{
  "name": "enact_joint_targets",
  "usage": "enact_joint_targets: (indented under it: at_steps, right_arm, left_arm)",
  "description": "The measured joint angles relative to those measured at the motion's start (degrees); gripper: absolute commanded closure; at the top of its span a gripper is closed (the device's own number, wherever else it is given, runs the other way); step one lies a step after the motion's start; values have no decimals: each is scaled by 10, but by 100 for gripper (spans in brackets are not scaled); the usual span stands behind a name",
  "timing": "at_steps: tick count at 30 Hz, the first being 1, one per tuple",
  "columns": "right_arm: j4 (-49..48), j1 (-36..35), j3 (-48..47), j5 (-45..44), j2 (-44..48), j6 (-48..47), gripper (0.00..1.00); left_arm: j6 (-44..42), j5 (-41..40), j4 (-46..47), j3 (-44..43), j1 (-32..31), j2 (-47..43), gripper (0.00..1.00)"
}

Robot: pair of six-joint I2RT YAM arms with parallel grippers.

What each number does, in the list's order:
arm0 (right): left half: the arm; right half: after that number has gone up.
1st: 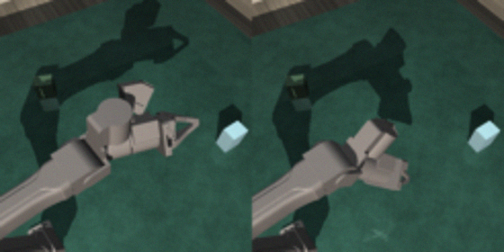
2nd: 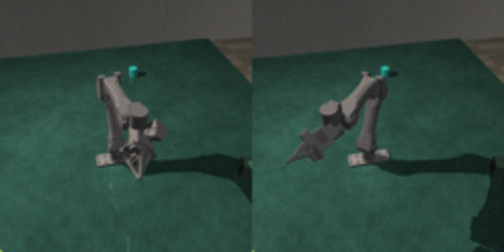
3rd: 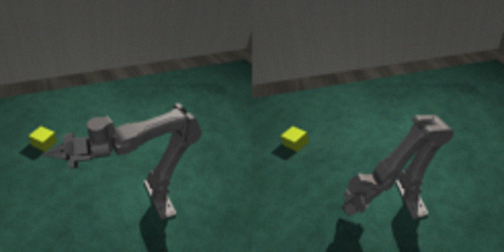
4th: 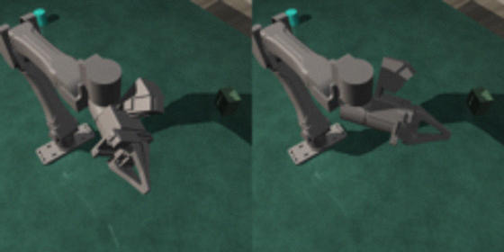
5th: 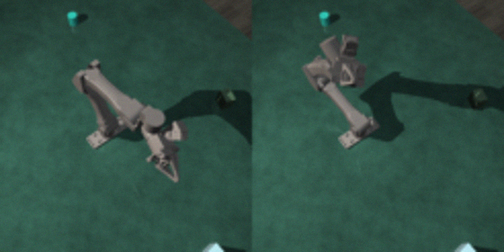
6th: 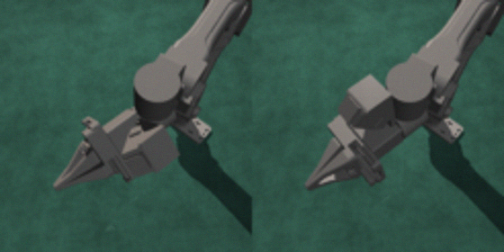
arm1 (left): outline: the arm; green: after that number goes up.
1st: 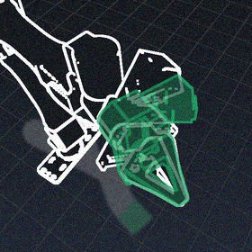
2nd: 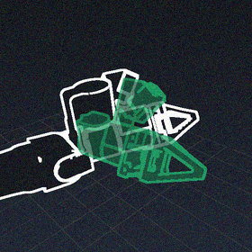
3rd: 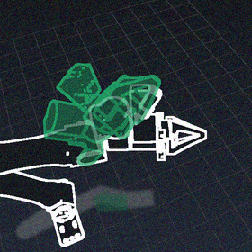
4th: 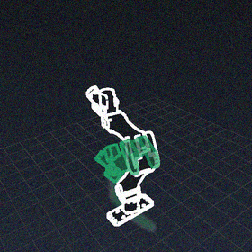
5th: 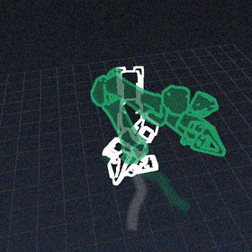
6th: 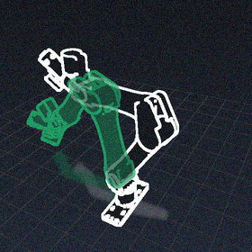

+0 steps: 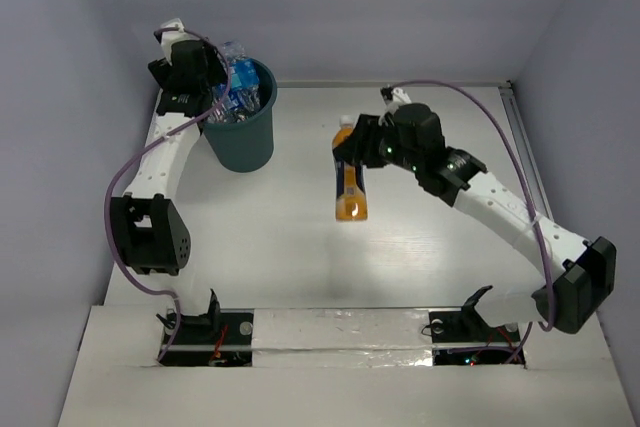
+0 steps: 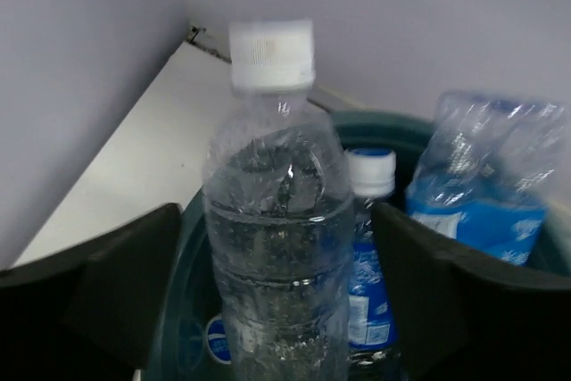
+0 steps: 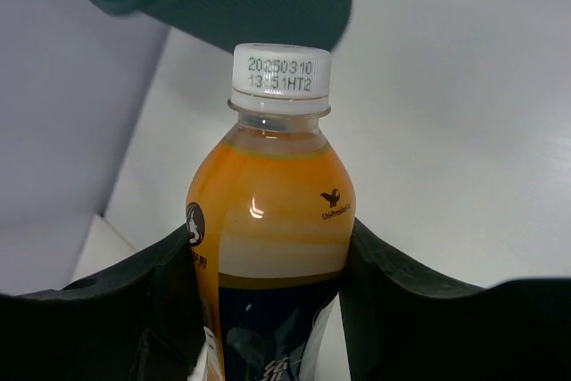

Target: Put the plastic bottles in the bin

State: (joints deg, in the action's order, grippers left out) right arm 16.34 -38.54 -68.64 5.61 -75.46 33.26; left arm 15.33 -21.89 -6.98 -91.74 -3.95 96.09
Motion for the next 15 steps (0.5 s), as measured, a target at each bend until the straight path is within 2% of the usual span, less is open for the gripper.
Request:
enact_joint_targets:
  at_steps: [1,2,8,11,15]
  right_arm:
    - [0,0,-36,0,-14,0,53]
    - [0,0,-76,0,-32,2,53]
    - [-39,0,-308,-4,-159,18,52]
    - [-77,0,-419,-9,-241,40,52]
    - [-104,0,-568,-22,-367,78,52]
  left_arm:
    - [-5,0,9,15,0,-2,3]
    - [-8,1,14,28,0,-6,1]
    - [10,41,13,47,0,-70,1]
    - [47,80,3,51,0,-144,1]
    - [113,130,4,108,0,-273,1]
